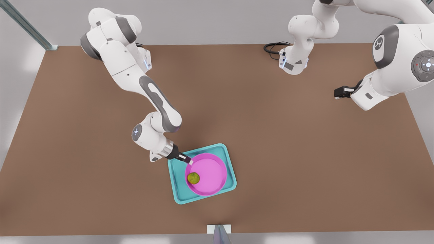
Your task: Place the orange on the plate with the left arm and the plate on the tray with the right arm
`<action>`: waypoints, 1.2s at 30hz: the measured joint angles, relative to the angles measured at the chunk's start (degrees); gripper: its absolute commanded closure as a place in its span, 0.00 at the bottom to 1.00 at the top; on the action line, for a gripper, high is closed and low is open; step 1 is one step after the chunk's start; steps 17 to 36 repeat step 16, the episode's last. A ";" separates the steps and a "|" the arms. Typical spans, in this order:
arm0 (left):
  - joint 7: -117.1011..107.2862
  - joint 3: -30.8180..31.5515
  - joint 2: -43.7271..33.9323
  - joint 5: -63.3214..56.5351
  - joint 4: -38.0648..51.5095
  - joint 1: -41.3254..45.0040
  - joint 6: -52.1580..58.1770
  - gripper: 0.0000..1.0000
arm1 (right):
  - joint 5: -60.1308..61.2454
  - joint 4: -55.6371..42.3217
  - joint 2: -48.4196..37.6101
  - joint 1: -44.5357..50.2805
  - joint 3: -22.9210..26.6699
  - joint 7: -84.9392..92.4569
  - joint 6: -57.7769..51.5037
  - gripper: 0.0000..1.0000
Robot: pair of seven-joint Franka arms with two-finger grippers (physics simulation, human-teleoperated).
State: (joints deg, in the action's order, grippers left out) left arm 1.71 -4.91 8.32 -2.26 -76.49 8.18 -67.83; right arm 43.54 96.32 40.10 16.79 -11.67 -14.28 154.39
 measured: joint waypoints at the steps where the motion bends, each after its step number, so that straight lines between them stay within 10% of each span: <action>1: 0.01 0.00 0.00 0.00 0.00 0.00 0.01 0.00 | -0.02 0.07 -0.32 0.00 0.00 -0.03 -0.05 0.00; 7: 0.03 0.00 0.00 0.00 0.06 0.00 0.16 0.00 | -3.67 11.63 -20.46 -9.38 3.57 -0.60 -10.42 0.00; 11: 0.05 0.00 0.02 0.00 0.09 0.00 0.35 0.00 | -33.57 -13.03 -25.75 -14.54 11.50 2.08 -41.92 0.00; 16: 0.07 0.00 0.09 0.00 0.09 0.00 0.47 0.00 | -47.52 -16.98 -32.19 -18.27 14.76 6.52 -62.36 0.00; 36: 0.07 0.00 0.09 0.00 0.09 0.00 0.47 0.00 | -47.52 -16.98 -32.19 -18.27 14.76 6.52 -62.36 0.00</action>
